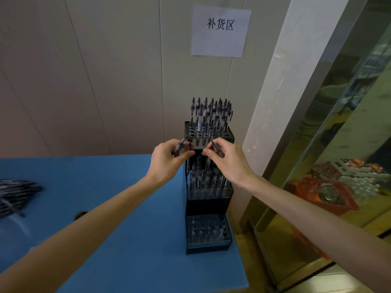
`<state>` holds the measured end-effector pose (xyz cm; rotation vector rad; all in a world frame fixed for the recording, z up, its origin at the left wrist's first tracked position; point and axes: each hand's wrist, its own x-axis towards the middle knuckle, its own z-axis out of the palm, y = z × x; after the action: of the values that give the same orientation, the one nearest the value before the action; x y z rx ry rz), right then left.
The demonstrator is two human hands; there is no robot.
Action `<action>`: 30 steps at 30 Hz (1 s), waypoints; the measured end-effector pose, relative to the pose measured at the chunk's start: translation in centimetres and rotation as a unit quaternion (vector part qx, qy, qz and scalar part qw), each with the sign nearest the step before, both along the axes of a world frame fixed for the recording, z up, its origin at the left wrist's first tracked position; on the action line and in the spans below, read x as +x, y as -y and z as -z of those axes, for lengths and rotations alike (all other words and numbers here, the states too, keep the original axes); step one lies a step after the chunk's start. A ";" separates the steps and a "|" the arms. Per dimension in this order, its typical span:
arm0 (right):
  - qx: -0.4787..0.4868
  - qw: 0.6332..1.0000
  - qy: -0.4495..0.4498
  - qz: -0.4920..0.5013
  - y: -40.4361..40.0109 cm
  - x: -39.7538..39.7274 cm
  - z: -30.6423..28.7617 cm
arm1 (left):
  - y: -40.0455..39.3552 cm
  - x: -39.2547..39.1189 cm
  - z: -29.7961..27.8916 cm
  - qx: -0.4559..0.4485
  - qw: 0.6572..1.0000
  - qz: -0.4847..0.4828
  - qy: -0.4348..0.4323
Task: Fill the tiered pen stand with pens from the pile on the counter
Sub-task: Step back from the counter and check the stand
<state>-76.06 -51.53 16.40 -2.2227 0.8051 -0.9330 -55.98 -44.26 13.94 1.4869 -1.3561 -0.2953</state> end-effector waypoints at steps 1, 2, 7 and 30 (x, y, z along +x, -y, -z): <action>-0.015 1.000 -0.005 0.002 0.0 -0.1 0.1 | -0.1 -0.1 0.0 -0.003 1.000 0.000 -0.002; -0.023 1.000 -0.005 0.005 0.0 -0.1 0.1 | -0.1 -0.2 0.0 -0.007 1.000 0.002 -0.006; -0.040 0.999 -0.003 0.020 0.3 -0.1 0.1 | 0.0 -0.3 0.4 0.004 1.000 0.019 -0.007; -0.135 0.934 -0.328 0.040 1.0 0.7 -2.3 | -1.0 -0.4 2.3 0.116 0.990 0.027 0.072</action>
<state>-75.32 -52.57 18.69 -2.8129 1.1128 -0.3221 -56.39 -43.27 11.60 1.6924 -1.5192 -0.3978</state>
